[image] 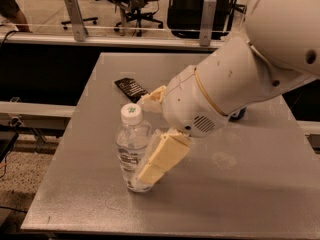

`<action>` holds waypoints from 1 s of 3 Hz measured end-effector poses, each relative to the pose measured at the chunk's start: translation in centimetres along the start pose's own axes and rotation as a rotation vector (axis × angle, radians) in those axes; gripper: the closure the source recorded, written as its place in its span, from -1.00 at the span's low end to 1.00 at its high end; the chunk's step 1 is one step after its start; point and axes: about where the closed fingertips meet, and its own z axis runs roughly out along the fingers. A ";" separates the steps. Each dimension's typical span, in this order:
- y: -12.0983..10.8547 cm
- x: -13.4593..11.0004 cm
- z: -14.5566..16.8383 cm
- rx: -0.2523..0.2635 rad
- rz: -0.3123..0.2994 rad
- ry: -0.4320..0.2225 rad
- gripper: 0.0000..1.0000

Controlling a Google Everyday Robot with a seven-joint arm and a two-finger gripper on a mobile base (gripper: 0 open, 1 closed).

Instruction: Move blue plastic bottle near rxbar chocolate

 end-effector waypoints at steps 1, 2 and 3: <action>-0.4 0.0 -0.2 0.014 0.035 0.000 -0.19; -0.9 -0.3 -0.8 0.024 0.059 -0.014 0.26; -3.1 -0.3 -1.5 0.058 0.080 -0.018 0.72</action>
Offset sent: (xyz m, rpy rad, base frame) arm 0.0182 -0.0086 0.0135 0.0467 0.0477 -0.0928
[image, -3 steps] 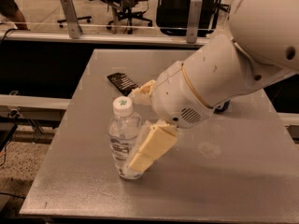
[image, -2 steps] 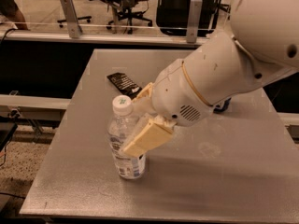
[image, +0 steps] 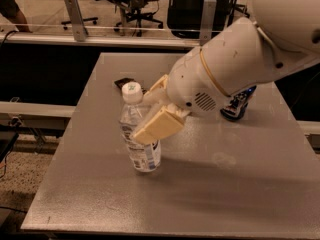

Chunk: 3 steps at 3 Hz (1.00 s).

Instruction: Move blue plastic bottle near rxbar chocolate

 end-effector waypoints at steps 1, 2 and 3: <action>-3.9 -0.4 -1.2 0.064 0.020 -0.022 1.00; -8.0 -0.8 -2.0 0.125 0.048 -0.064 1.00; -11.5 -1.0 -1.9 0.172 0.080 -0.093 1.00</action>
Offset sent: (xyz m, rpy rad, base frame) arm 0.1291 -0.0294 0.0375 0.1255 -0.0884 -0.2010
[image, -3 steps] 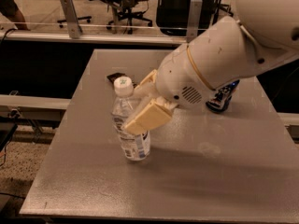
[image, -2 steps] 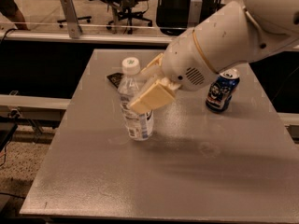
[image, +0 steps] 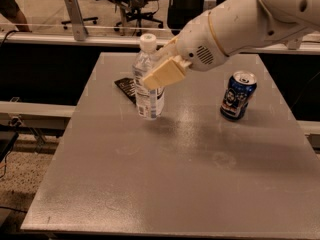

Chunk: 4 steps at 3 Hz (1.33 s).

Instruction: Move blue plastic bottle near rxbar chocolate

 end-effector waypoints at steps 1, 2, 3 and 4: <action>-2.6 0.4 1.1 0.017 0.041 -0.008 1.00; -4.1 1.0 2.0 0.020 0.073 -0.010 1.00; -4.8 1.5 2.5 0.022 0.091 -0.007 0.88; -4.9 2.2 2.9 0.015 0.102 0.001 0.43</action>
Offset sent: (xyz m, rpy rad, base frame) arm 0.0663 -0.0090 -0.0270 0.0455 0.0699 -0.0918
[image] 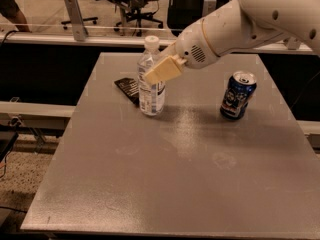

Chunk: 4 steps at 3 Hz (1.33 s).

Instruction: Move blue plastic bottle near rxbar chocolate

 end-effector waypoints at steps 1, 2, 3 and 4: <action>-0.1 0.7 0.4 -0.010 0.013 0.007 -0.04; -0.1 1.0 0.6 -0.017 0.014 -0.003 -0.48; 0.2 0.8 0.6 -0.020 0.009 -0.003 -1.00; 0.2 0.8 0.6 -0.020 0.009 -0.003 -1.00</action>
Offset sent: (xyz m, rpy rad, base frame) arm 0.0023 -0.0064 -0.0182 0.0306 0.0200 0.0083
